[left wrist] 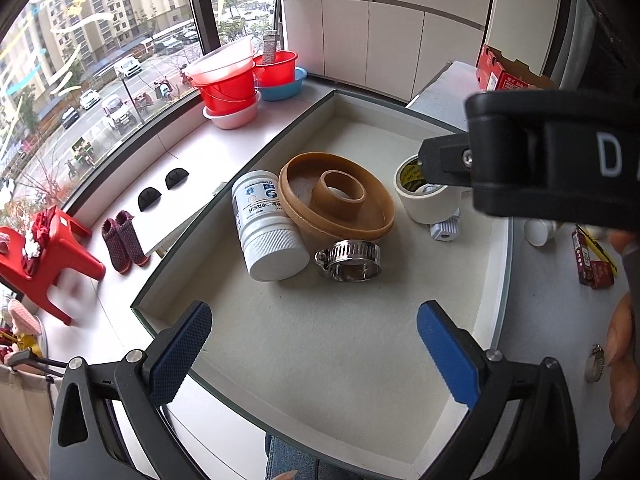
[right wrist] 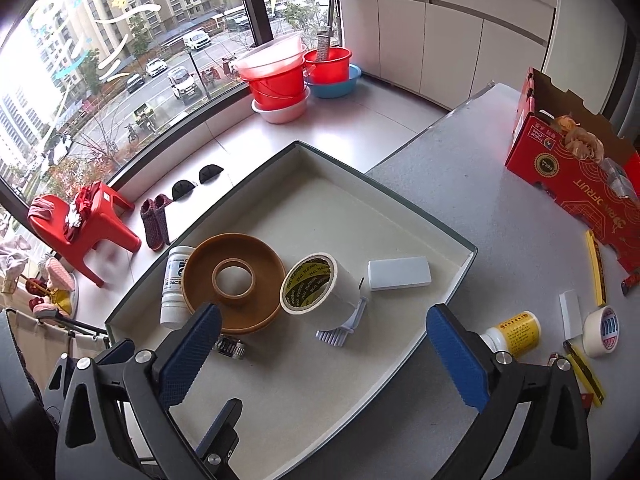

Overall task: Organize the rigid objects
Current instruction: 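Withdraw both grippers from the tray back over the table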

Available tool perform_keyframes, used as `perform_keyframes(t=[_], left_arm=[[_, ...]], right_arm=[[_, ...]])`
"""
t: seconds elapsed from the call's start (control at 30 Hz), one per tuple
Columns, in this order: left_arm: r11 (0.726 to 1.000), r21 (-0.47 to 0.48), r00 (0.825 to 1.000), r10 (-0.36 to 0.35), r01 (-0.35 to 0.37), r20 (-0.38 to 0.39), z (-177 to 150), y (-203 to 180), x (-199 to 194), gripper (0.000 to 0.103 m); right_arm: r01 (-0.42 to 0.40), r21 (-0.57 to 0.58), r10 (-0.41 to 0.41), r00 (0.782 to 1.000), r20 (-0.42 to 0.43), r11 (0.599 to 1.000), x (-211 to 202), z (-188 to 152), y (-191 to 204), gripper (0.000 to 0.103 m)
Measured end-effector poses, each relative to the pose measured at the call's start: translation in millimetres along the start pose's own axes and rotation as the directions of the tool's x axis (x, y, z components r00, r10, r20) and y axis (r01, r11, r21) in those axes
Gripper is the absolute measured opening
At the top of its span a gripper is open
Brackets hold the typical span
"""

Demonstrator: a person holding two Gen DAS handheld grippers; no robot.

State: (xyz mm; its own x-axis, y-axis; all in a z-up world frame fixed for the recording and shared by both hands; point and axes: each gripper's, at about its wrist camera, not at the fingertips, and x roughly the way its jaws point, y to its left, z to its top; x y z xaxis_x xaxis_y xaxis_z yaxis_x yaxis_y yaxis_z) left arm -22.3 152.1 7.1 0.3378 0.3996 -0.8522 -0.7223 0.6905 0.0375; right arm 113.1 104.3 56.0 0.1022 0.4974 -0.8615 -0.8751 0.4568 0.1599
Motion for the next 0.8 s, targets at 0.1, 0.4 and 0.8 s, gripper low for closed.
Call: perform_keyframes(t=[0.1,0.4,0.8], left_arm=[[1.0,0.01,1.0,0.001,-0.001,0.001,-4.1,0.2,-4.7,0.103],[0.999,0.029,1.0,-0.021,0.021,0.003,-19.0,-4.7,-19.6,0.103],[0.977,0.13,0.985,-0.172,0.169,0.01,-44.6,-56.3,-60.6,0.103]], right_arm=[[0.001,-0.006,-0.001,1.0,0.013,1.0,-7.6,-6.8,1.9,0.103],[-0.01,0.022,0.011,1.0,-0.019,1.0,-27.1,-37.1,-3.2,0.103],[0.03,0.195,-0.036,0.999,0.025,0.98,-91.5,-123.0,-64.8,0.103]])
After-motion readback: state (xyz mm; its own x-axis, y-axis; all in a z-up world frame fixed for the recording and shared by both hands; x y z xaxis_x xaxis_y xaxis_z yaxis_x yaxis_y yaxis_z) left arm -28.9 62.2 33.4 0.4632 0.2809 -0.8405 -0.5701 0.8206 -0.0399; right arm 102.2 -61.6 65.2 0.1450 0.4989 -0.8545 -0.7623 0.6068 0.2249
